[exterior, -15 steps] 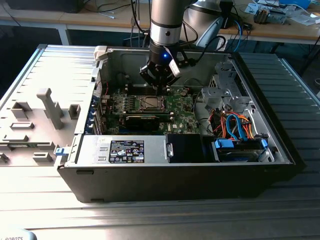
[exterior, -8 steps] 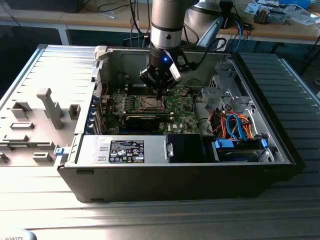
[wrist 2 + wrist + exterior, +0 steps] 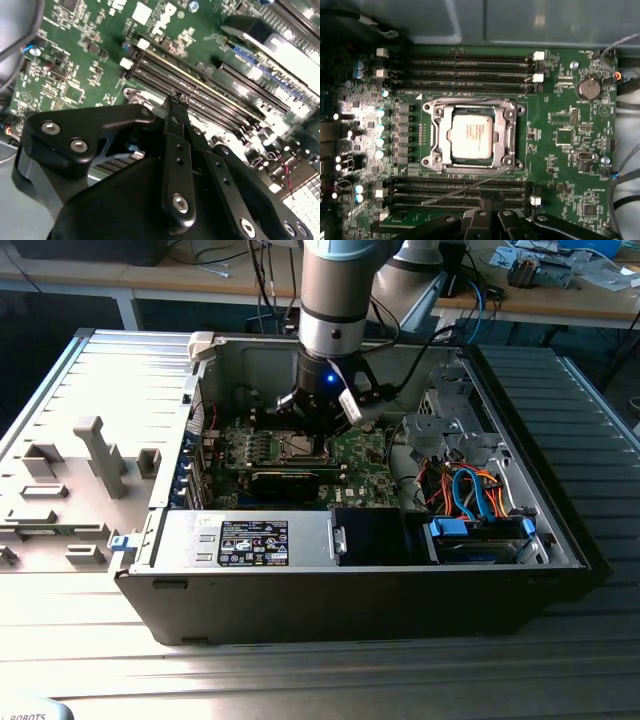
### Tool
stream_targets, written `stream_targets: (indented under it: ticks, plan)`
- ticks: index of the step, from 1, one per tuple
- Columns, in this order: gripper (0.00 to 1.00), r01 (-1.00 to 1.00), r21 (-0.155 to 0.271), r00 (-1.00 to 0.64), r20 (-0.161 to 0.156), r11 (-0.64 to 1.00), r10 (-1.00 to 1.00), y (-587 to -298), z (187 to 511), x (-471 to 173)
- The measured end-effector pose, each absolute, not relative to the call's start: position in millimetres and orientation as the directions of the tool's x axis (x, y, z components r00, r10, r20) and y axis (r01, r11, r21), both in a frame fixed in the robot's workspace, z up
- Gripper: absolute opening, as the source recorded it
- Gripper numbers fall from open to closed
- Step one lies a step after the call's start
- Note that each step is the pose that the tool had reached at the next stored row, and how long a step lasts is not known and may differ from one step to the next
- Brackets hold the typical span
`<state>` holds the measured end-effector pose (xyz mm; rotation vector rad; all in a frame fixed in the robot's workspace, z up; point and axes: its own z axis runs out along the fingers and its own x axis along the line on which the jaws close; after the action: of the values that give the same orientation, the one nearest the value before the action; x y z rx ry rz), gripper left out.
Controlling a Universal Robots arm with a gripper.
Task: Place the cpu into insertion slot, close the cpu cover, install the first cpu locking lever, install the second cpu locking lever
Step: 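Install the second cpu locking lever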
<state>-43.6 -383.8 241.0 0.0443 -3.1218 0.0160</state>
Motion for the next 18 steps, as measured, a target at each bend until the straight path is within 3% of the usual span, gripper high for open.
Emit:
stream_targets:
  ticks: [8,18]
  plan:
    - [0.11,-0.029,0.038,-0.999,0.018,0.999,-0.029,-388.7,235.9,-62.5]
    - [0.11,-0.031,0.052,-0.999,0.018,0.998,-0.032,-388.9,223.9,-71.4]
